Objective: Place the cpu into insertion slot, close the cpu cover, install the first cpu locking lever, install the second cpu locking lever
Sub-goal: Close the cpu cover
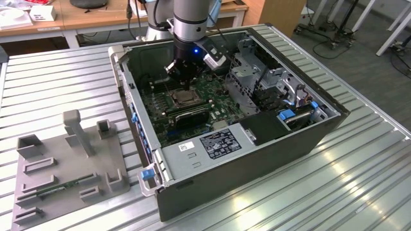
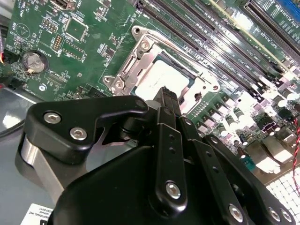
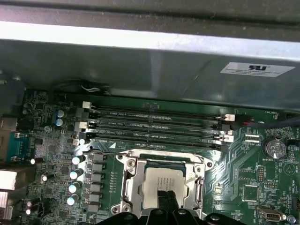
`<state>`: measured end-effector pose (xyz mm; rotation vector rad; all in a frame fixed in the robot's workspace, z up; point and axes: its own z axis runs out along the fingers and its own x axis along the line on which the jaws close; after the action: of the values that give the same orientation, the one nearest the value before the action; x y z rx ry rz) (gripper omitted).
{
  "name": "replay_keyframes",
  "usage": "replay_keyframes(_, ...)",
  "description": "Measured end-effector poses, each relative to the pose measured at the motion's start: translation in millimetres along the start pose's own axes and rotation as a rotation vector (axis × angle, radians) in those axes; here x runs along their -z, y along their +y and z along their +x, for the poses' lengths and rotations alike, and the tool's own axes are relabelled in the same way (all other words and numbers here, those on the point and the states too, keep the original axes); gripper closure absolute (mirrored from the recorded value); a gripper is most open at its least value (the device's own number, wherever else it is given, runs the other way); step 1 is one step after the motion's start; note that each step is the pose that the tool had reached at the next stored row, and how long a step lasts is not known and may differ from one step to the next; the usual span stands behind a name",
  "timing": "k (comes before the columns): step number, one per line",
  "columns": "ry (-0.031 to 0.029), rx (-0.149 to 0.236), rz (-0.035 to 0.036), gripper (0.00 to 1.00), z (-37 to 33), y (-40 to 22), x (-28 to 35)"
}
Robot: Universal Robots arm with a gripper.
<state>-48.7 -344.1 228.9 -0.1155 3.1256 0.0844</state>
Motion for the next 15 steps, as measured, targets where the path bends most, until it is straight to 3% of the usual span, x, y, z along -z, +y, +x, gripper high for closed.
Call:
replay_keyframes(4,0.0,0.0,0.0,0.89,0.0,0.0,0.0)
replay_keyframes(5,0.0028,0.0,-0.0003,0.89,0.0,-0.1,-0.1)
replay_keyframes(7,0.0179,-0.001,-0.0014,0.89,0.1,0.0,-0.3)
replay_keyframes(8,0.0192,-0.001,-0.0013,0.89,0.1,-0.1,-0.2)
replay_keyframes(15,0.0199,-0.001,-0.0016,0.89,0.3,0.0,-0.3)
